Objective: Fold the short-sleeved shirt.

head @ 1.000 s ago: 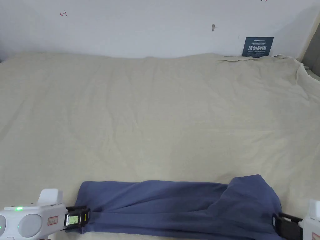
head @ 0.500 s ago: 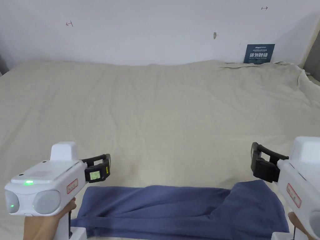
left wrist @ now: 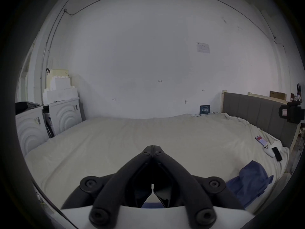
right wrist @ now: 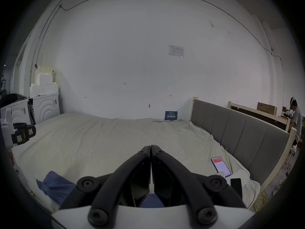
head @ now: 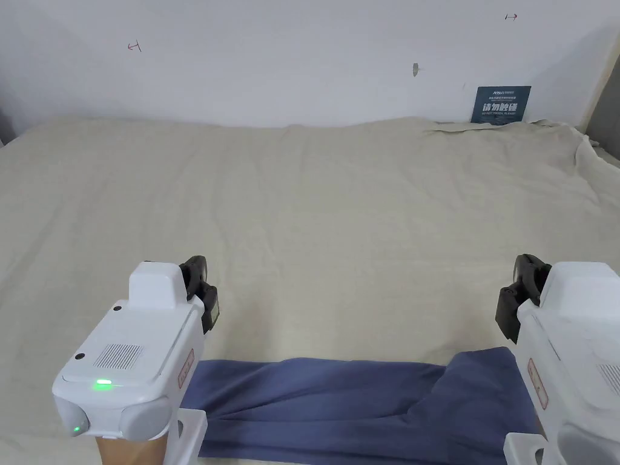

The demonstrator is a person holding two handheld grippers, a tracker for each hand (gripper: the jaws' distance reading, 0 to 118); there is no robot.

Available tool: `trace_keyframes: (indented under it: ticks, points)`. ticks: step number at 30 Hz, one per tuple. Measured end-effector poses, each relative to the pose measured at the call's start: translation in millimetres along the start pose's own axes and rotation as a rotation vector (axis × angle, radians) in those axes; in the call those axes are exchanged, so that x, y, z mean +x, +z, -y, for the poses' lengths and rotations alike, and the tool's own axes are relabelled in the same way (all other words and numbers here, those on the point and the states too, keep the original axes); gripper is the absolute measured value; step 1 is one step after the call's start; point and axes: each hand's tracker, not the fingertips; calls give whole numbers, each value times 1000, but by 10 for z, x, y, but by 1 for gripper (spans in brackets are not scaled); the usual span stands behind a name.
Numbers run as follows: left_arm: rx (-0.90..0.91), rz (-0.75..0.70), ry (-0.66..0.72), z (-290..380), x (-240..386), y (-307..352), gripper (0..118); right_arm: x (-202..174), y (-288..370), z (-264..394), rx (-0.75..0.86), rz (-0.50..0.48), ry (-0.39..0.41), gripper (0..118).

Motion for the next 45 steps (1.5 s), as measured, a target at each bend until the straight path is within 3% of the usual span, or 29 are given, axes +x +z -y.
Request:
trace_keyframes:
  ticks: [5,12,18,19,21,23,24,26,34,37,41,42,43,44,45]
  points:
    - [-55,16,3,-1,-74,-56,0,-16,-3,-15,-5,1,4,0]
    - [-321,169,211,69,-578,-297,0,47,-54,-15,-25,-7,8,0]
    - [-541,167,300,288,-1159,-558,0,126,-94,-1,-42,-4,11,0]
    - [-585,166,311,344,-1244,-614,6,145,-115,8,-45,-2,13,0]
    - [-642,168,347,433,-1345,-662,31,156,-132,17,-51,2,20,0]
    - [-704,158,388,576,-1459,-765,72,161,-154,28,-58,1,23,0]
    - [-745,165,383,654,-1490,-822,83,164,-163,37,-64,1,25,0]
    - [-785,178,375,784,-1504,-855,90,166,-178,61,-73,3,29,0]
    - [-906,150,407,1276,-1538,-1068,87,149,-207,161,-122,4,41,0]
    - [-915,152,391,1352,-1528,-1111,69,154,-212,170,-131,7,41,0]
    - [-917,139,339,1376,-1438,-1148,64,188,-222,186,-139,10,37,0]
    - [-920,144,319,1370,-1421,-1149,57,200,-220,190,-140,11,36,0]
    - [-923,143,292,1363,-1406,-1152,46,197,-216,189,-141,12,35,0]
    - [-921,134,270,1358,-1400,-1154,26,202,-216,191,-144,13,35,0]
    - [-918,136,265,1365,-1394,-1155,19,211,-214,194,-146,13,33,0]
